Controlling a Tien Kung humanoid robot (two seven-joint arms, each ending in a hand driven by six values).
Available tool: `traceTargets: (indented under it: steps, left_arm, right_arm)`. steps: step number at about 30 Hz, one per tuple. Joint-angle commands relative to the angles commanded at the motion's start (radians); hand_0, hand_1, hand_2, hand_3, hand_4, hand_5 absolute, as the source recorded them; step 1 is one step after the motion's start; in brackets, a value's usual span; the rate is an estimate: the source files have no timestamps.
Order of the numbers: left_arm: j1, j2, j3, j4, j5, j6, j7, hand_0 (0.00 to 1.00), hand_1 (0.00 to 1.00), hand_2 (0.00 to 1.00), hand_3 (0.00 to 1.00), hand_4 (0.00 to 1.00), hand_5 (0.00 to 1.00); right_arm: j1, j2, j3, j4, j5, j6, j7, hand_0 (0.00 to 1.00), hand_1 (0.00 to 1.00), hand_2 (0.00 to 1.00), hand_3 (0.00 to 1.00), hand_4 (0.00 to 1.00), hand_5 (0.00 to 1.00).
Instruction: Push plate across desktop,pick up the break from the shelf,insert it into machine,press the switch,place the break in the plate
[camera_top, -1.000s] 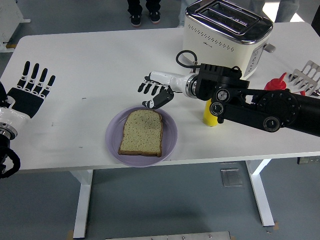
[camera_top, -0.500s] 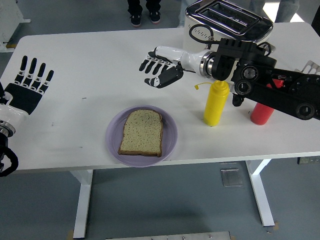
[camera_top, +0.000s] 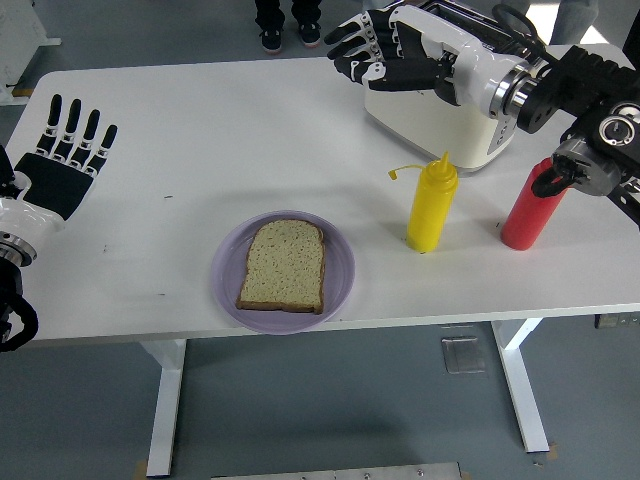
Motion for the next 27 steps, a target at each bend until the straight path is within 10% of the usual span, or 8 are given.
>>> traceTargets:
  steps: [27]
  left_arm:
    - [-0.001,-0.003,0.008,-0.114,-0.114,0.039,0.029,0.809,0.743,0.703,0.703,0.792,0.998]
  right_arm:
    - [-0.532,0.068,0.577,0.004,0.530,-0.037,0.070,0.840,0.773,0.763,0.747,0.733,0.509]
